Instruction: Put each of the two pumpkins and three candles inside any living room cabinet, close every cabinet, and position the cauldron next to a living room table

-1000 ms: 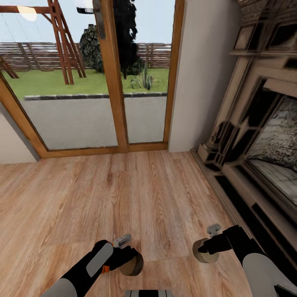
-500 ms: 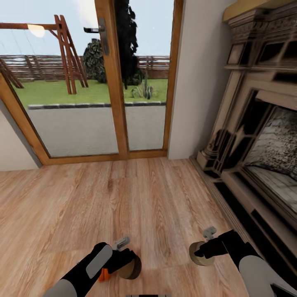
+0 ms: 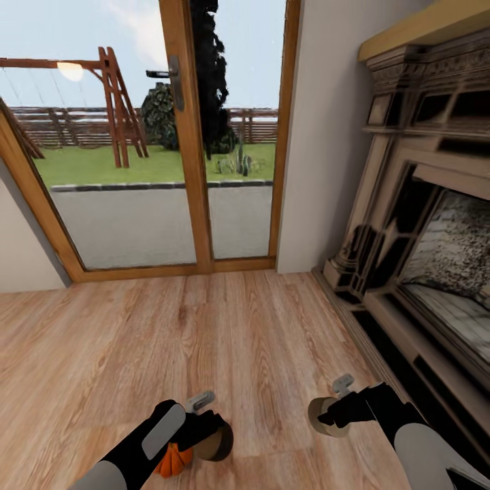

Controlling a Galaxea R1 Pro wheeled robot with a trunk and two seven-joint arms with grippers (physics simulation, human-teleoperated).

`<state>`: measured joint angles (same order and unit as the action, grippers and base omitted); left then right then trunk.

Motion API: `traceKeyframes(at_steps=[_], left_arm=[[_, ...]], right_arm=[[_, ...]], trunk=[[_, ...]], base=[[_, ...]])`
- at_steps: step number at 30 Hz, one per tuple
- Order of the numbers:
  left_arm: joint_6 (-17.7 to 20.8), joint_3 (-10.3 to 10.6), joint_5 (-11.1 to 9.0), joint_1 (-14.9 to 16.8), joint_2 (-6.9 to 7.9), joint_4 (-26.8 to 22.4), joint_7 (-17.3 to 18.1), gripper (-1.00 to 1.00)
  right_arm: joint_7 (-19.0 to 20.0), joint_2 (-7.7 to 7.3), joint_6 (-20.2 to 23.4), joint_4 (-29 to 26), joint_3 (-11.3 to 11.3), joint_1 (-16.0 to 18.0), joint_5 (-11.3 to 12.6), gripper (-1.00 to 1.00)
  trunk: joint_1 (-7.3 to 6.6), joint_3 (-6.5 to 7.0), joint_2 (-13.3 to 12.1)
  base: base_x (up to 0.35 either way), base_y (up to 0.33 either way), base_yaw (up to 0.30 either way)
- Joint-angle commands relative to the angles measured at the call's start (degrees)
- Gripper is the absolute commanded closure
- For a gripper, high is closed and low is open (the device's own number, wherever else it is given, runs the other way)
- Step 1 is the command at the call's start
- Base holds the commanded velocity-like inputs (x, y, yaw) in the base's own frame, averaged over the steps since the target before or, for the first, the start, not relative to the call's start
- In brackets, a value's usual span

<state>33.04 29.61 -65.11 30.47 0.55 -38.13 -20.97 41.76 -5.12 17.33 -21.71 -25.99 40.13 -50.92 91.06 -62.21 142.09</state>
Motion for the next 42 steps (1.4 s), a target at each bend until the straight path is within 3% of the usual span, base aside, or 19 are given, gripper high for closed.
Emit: traceKeyframes(at_steps=[1,42], left_arm=[[0.01,0.27,-0.55,0.03,0.06,-0.09,-0.56,1.00],[-0.02,0.27,-0.55,0.03,0.09,0.97,-0.54,1.00]], right_arm=[[0.34,0.04,0.33,-0.09,-0.46,0.03,-0.29,1.00],[0.57,0.38,0.31,-0.17,-0.37,0.03,-0.84,1.00]], trunk=[[-0.24,0.13,-0.39],[-9.24,6.88,-16.84]], base=[[0.000,0.000,0.000],[0.000,0.000,0.000]])
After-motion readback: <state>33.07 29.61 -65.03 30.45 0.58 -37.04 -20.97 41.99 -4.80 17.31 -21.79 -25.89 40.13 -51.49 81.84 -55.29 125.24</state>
